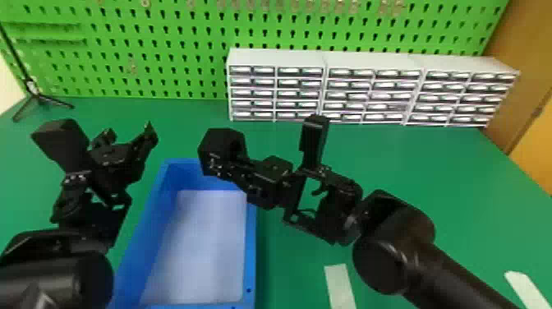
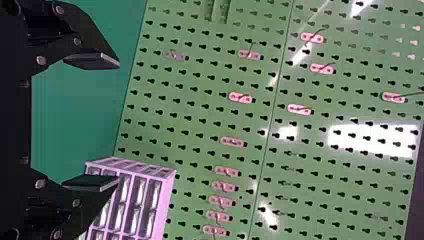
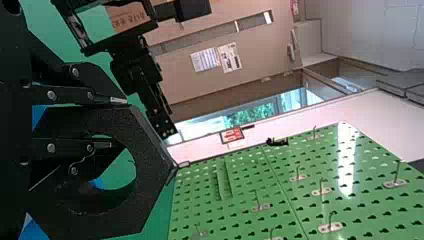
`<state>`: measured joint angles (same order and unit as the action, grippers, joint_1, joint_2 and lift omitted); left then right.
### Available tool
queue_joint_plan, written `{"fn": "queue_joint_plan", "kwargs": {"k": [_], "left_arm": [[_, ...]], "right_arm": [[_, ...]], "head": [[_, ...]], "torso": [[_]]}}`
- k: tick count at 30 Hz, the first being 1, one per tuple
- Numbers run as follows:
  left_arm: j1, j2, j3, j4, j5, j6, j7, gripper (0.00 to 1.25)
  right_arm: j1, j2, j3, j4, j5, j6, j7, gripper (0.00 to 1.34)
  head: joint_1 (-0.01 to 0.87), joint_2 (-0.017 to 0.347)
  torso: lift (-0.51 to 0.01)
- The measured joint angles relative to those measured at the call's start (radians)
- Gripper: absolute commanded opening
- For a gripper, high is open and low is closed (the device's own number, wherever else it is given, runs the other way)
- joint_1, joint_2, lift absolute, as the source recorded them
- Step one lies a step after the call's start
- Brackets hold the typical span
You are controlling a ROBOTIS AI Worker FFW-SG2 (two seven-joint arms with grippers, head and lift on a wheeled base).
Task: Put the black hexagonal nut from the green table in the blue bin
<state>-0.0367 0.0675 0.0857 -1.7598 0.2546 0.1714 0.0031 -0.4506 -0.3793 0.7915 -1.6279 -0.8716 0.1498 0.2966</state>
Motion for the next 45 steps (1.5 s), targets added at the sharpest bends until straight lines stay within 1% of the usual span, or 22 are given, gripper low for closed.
{"fn": "queue_joint_plan", "kwargs": {"k": [3, 4, 6, 8, 9, 11, 12, 21, 29, 32, 36, 38, 45], "left_arm": [[0.000, 0.000, -0.001, 0.001, 0.000, 0.000, 0.000, 0.81], [0.000, 0.000, -0.002, 0.002, 0.000, 0.000, 0.000, 0.81], [-0.001, 0.000, -0.002, 0.003, 0.000, 0.000, 0.000, 0.81], [-0.002, 0.000, -0.003, 0.003, 0.000, 0.000, 0.000, 0.81], [-0.003, 0.000, -0.003, 0.003, 0.000, 0.000, 0.000, 0.81], [-0.003, 0.000, -0.003, 0.003, 0.000, 0.000, 0.000, 0.81], [-0.003, 0.000, -0.003, 0.003, 0.000, 0.000, 0.000, 0.81], [-0.003, 0.000, -0.003, 0.005, 0.000, -0.001, 0.000, 0.81], [-0.004, 0.000, -0.004, 0.005, 0.000, 0.000, 0.000, 0.81], [-0.005, 0.000, -0.004, 0.005, 0.000, 0.000, 0.000, 0.81], [-0.005, 0.000, -0.005, 0.007, 0.000, 0.000, 0.000, 0.81], [-0.006, 0.000, -0.006, 0.007, 0.000, -0.001, 0.000, 0.81], [-0.006, 0.000, -0.005, 0.008, 0.003, -0.001, 0.000, 0.81]], "right_arm": [[-0.009, -0.002, 0.013, 0.000, -0.006, 0.008, 0.002, 0.29], [-0.011, -0.002, 0.016, 0.000, -0.007, 0.011, 0.003, 0.32], [-0.016, -0.003, 0.021, 0.000, -0.010, 0.020, 0.004, 0.57], [-0.019, -0.004, 0.024, 0.000, -0.013, 0.028, 0.004, 0.86], [-0.020, -0.004, 0.025, 0.000, -0.016, 0.032, 0.004, 0.96], [-0.022, -0.004, 0.025, 0.000, -0.018, 0.038, 0.004, 1.11], [-0.023, -0.004, 0.025, 0.000, -0.019, 0.041, 0.004, 1.14], [-0.023, -0.004, 0.023, 0.000, -0.023, 0.062, 0.004, 1.14], [-0.031, -0.004, 0.024, 0.003, -0.038, 0.096, 0.004, 1.09], [-0.038, -0.004, 0.024, 0.007, -0.056, 0.143, -0.001, 1.07], [-0.047, 0.000, 0.003, 0.016, -0.104, 0.271, -0.038, 1.05], [-0.049, 0.002, -0.006, 0.020, -0.116, 0.309, -0.044, 1.05], [-0.049, 0.001, -0.015, 0.023, -0.123, 0.339, -0.045, 1.05]], "head": [[0.692, 0.008], [0.692, 0.008], [0.692, 0.008], [0.692, 0.008], [0.692, 0.008], [0.692, 0.008], [0.692, 0.008], [0.692, 0.008], [0.692, 0.008], [0.692, 0.008], [0.692, 0.008], [0.692, 0.008], [0.692, 0.008]], "torso": [[-0.097], [-0.097], [-0.097], [-0.097], [-0.097], [-0.097], [-0.097], [-0.097], [-0.097], [-0.097], [-0.097], [-0.097], [-0.097]]}}
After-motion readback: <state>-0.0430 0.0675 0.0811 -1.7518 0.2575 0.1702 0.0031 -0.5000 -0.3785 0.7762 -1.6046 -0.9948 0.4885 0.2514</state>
